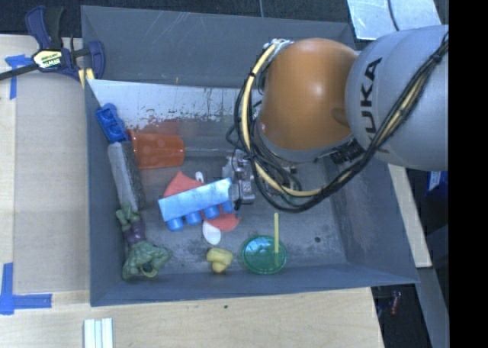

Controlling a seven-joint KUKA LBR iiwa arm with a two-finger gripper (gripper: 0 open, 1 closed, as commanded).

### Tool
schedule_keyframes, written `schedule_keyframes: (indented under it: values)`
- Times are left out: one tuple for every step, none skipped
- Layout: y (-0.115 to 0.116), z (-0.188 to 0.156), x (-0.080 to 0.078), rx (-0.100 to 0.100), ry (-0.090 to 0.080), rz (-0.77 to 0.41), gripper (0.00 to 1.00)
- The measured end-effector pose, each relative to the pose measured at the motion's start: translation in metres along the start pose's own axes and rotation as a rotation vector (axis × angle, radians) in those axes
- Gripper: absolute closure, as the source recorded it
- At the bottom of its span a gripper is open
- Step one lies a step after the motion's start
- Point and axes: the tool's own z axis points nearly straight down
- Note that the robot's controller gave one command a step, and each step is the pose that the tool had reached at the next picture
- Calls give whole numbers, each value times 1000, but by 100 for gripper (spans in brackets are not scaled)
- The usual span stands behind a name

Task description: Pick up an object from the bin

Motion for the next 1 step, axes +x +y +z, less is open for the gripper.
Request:
schedule_keyframes:
  values:
    - [-10, 30, -1, -2, -12, 15, 100]
